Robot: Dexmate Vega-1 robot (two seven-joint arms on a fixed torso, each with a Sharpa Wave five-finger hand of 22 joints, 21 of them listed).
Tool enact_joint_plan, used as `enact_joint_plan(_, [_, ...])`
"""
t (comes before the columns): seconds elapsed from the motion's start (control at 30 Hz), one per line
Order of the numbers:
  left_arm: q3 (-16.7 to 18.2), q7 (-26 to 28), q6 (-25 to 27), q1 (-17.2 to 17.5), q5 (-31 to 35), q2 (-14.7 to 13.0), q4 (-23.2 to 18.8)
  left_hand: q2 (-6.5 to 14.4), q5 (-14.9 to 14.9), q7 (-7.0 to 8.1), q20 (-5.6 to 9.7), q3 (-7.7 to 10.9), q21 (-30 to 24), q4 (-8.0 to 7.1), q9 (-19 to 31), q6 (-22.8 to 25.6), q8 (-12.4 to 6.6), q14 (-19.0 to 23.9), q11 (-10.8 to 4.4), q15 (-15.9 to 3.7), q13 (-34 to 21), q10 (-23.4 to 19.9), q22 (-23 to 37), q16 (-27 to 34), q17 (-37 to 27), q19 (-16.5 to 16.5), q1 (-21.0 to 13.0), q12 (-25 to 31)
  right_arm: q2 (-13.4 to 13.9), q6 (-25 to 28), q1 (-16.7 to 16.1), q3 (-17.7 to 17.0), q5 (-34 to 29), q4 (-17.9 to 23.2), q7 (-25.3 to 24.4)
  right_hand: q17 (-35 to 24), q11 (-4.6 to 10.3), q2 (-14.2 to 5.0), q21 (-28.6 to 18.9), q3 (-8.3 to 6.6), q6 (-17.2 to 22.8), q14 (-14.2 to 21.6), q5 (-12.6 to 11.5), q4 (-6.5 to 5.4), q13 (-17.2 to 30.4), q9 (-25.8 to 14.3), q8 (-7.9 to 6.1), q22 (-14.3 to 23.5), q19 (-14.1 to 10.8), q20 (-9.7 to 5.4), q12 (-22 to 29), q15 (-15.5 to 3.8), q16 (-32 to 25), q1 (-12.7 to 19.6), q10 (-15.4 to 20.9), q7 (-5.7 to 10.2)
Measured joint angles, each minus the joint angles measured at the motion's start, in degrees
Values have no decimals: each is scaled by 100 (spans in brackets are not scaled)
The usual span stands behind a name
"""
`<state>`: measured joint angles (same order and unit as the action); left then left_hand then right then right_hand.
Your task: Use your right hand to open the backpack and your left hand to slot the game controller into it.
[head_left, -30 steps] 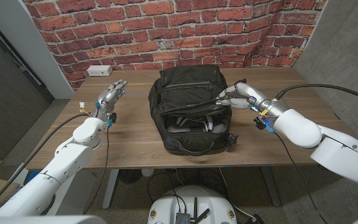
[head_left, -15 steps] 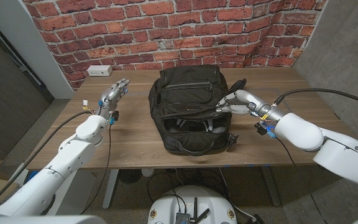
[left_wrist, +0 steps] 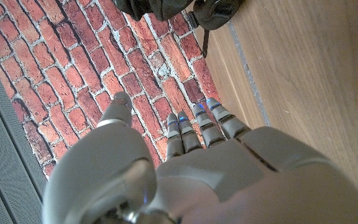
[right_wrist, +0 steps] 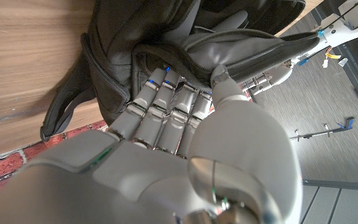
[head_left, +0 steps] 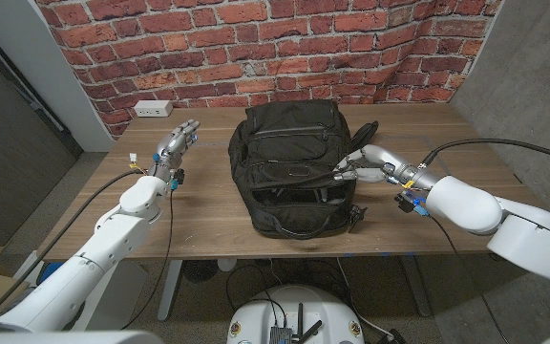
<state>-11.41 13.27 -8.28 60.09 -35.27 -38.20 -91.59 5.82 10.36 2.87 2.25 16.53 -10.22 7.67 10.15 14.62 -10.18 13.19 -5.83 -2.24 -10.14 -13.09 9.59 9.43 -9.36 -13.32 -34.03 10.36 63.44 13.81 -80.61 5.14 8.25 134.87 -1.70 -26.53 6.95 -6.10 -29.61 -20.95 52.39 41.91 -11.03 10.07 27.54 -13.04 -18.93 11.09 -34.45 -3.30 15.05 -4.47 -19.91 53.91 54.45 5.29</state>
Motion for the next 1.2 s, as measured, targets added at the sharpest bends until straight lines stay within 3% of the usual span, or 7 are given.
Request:
enact_joint_plan(0.6, [-72,4,-79,-106,3,66,140,53,0,0,0,49,-43,0,0,0,0,0,0,0,0,0,1,33,0,-1,53,29,222,-36,-46,-55,61,-18,199,-310,0,519,51,438,-1072,-1233,-128,-37,-125,0,428,-64,443,53,-450,170,181,415,-1307,144])
enact_joint_plan(0.93, [-88,6,-109,-141,-13,75,189,75,0,0,0,80,-43,31,0,0,0,0,0,0,0,0,1,33,0,-1,75,29,394,-42,-112,-222,119,3,414,-255,-52,694,275,611,-1720,-1941,-165,-113,-277,25,641,-96,814,64,-491,188,446,391,-2168,187])
enact_joint_plan(1.2, [-112,-35,-141,-193,-22,97,260,106,0,0,0,80,-43,31,0,0,0,0,0,0,0,0,1,32,0,-1,106,29,480,-40,-174,-434,192,-9,592,-130,-122,805,444,704,-1962,-2210,-182,-153,-397,53,707,-97,1044,148,-492,219,582,278,-2419,200])
